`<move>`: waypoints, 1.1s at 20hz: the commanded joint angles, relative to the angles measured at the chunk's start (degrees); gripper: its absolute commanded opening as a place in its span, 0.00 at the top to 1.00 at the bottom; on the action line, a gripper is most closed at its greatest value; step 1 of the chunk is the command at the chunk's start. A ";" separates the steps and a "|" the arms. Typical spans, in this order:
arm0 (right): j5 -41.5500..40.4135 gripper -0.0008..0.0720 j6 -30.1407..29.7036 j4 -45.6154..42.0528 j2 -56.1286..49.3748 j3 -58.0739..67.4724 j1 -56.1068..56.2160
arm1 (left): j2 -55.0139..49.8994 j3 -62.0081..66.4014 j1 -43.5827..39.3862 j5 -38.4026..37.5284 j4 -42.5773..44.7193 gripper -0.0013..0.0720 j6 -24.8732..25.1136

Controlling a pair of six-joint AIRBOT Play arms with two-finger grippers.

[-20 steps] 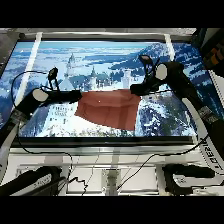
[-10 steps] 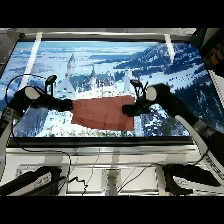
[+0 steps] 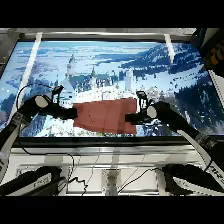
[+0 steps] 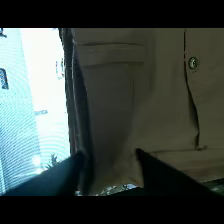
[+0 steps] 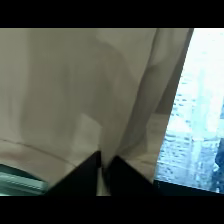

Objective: Fold the clothes and pants, and hang the long-sleeved shirts on hangers.

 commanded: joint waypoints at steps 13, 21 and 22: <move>6.03 0.98 -16.24 -12.22 0.22 11.43 -24.41 | 5.70 18.36 -0.50 -5.29 18.95 0.96 4.26; 12.13 0.70 -53.20 36.41 -5.53 2.84 -40.87 | 9.27 19.58 -0.50 -4.61 21.86 0.96 4.24; 10.99 0.31 -53.16 36.39 -6.21 1.99 -39.63 | 9.03 19.58 -0.50 -4.63 21.84 0.96 4.24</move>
